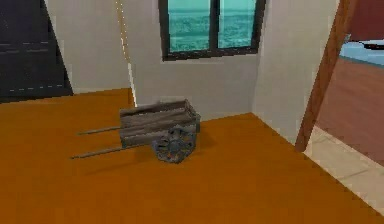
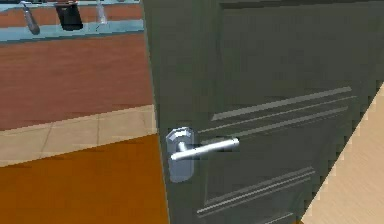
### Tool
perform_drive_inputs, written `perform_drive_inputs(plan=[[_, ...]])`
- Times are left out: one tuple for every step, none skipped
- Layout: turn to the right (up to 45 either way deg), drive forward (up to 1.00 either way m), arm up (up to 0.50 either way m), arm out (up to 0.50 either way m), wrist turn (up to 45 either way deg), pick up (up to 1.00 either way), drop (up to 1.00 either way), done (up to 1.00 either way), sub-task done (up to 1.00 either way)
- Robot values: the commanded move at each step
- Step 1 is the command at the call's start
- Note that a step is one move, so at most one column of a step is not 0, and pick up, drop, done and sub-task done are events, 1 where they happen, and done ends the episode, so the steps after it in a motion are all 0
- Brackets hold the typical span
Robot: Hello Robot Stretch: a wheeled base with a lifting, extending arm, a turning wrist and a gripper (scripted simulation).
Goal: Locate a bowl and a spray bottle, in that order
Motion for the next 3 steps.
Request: perform_drive_inputs(plan=[[9.0,0.0,0.0,0.0,0.0,0.0,0.0,0.0,0.0],[0.0,0.55,0.0,0.0,0.0,0.0,0.0,0.0,0.0],[45.0,0.0,0.0,0.0,0.0,0.0,0.0,0.0,0.0]])
